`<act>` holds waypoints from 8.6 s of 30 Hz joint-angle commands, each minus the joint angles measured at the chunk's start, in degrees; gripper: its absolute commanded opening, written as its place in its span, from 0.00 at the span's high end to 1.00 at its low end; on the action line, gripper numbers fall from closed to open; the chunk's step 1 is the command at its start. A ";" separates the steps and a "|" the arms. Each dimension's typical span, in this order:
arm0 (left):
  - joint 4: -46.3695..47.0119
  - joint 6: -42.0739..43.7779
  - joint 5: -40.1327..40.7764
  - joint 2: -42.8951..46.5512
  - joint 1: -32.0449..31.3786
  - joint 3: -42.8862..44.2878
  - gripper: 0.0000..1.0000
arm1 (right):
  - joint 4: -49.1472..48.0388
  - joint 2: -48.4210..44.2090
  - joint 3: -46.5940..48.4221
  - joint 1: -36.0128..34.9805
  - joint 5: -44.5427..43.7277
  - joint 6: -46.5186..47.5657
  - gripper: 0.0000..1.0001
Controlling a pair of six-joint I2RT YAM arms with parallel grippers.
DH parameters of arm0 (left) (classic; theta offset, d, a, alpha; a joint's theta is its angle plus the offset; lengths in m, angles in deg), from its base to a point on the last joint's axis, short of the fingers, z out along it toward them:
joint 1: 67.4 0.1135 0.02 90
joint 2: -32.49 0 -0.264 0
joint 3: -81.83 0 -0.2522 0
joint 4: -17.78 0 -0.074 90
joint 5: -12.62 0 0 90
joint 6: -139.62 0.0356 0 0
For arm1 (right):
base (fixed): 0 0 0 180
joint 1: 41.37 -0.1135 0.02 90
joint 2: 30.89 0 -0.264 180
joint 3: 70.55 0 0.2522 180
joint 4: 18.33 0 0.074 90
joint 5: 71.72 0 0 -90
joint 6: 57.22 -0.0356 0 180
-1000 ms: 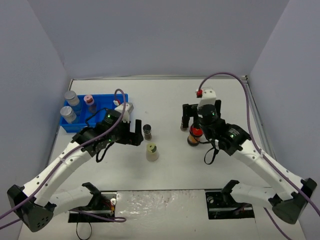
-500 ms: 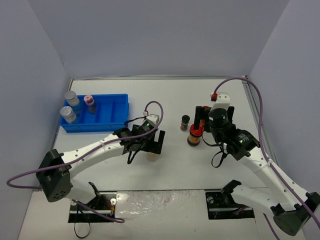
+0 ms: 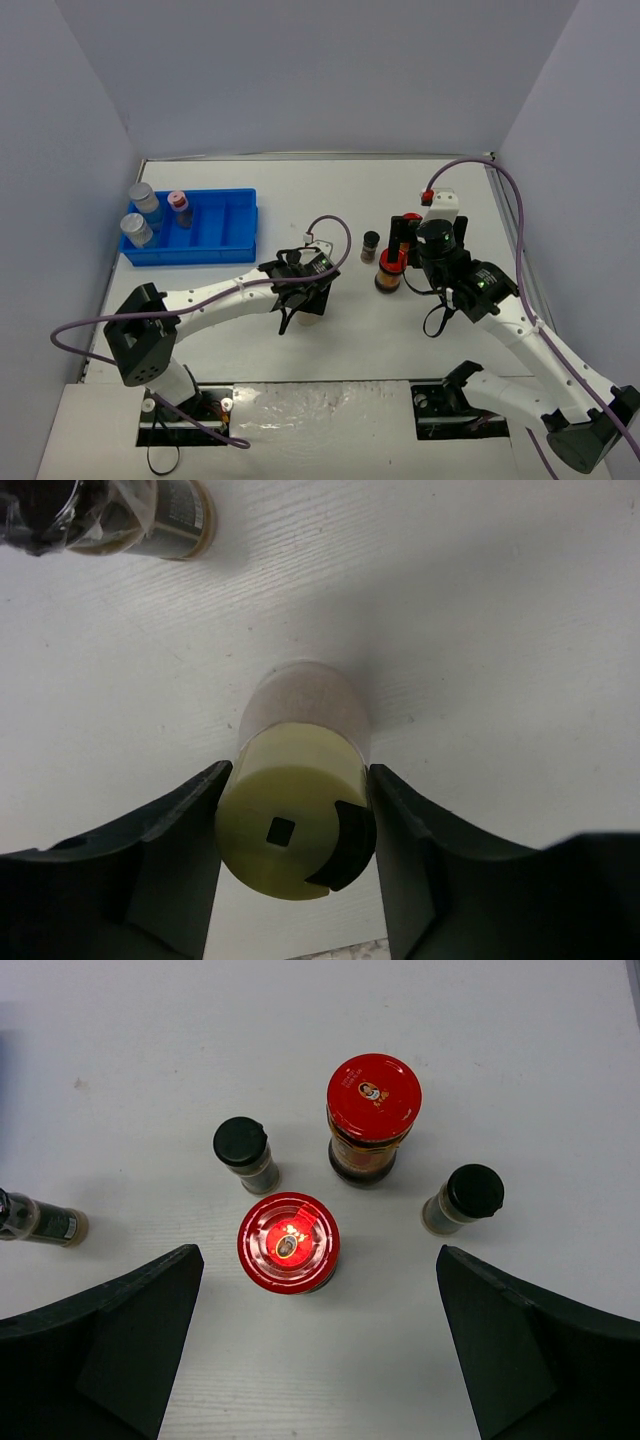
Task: Organize the condiment bottles
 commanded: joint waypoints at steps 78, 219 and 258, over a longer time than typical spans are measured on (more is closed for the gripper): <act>-2.86 17.98 -12.19 6.84 50.82 18.46 0.06 | -5.73 1.07 0.22 1.09 10.15 2.60 0.00; 24.19 30.53 -28.12 -21.64 11.79 34.45 0.17 | -2.12 -9.92 -1.13 1.83 7.42 0.03 0.00; 24.83 26.39 -15.85 -14.63 12.89 26.93 0.81 | 1.83 -14.25 -1.75 1.83 5.19 -0.64 0.00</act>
